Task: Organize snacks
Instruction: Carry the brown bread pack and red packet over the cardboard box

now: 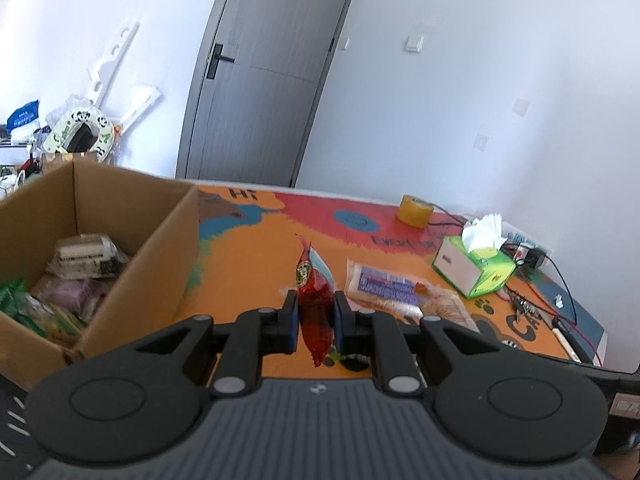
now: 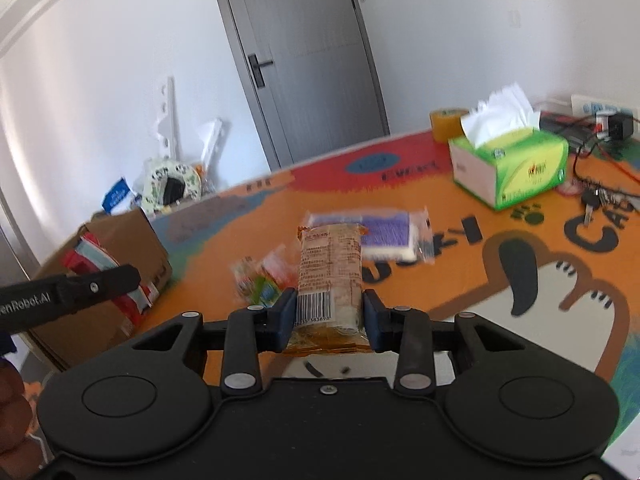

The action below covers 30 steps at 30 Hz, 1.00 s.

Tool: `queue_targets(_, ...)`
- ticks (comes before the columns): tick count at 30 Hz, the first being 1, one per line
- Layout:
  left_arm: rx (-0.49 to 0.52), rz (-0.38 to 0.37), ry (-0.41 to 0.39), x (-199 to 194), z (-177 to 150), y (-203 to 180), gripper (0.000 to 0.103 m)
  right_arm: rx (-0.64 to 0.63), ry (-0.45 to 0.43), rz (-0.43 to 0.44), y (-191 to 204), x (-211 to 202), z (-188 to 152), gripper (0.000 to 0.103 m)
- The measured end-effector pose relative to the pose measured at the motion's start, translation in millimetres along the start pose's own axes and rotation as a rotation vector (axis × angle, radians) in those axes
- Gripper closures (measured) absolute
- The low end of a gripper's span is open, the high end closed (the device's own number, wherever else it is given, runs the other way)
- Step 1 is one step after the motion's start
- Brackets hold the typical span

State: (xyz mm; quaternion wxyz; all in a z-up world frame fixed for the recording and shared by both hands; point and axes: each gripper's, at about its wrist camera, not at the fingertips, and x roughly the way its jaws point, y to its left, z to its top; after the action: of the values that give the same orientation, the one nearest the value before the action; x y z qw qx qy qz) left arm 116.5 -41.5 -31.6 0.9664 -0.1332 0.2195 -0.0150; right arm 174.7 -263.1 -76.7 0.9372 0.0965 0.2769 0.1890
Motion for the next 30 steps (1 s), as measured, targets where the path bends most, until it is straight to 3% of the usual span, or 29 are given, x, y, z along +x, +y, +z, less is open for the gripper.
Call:
queue_targets(13,-0.013,0.033,-0.095,-37,23,21,0.087,-0.032,-0.079,0.091,42,-19,21,0.067)
queue_targets(30,-0.061,0.107,-0.14,-53,37,69,0.087,-0.086,-0.083,0.174,92,-3,30,0.067)
